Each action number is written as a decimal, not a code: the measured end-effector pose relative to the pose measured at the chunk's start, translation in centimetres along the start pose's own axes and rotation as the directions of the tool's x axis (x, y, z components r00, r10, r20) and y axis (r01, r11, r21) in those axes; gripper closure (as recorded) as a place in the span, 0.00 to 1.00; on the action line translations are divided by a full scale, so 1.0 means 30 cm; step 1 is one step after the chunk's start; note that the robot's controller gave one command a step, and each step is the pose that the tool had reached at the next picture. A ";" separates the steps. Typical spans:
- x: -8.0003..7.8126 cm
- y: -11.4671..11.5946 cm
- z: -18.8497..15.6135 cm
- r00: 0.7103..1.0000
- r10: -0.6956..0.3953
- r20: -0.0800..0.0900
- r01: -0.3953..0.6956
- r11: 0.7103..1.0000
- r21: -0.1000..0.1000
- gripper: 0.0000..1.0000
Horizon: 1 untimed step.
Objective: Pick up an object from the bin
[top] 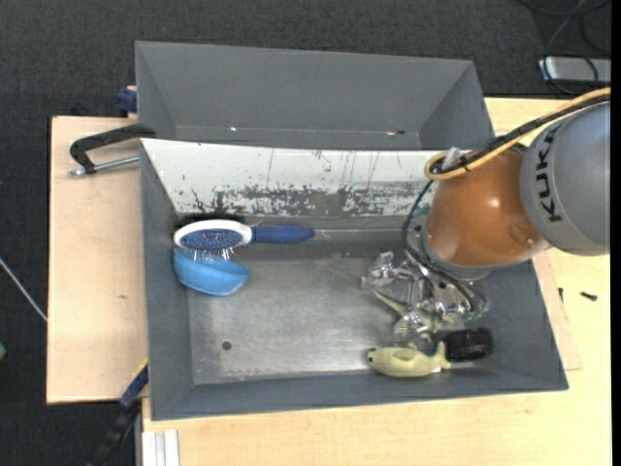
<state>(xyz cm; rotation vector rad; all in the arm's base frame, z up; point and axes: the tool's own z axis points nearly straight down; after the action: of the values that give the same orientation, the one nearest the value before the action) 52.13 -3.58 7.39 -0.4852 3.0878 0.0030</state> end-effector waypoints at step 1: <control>-0.034 -0.211 0.003 0.995 -0.097 -0.004 0.097 0.995 0.002 0.00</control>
Offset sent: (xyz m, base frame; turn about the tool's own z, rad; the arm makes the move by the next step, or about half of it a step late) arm 0.0254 -0.0564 -0.0039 -0.0995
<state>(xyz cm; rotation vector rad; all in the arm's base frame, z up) 55.05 -9.27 7.31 -0.6357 3.0643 -0.0019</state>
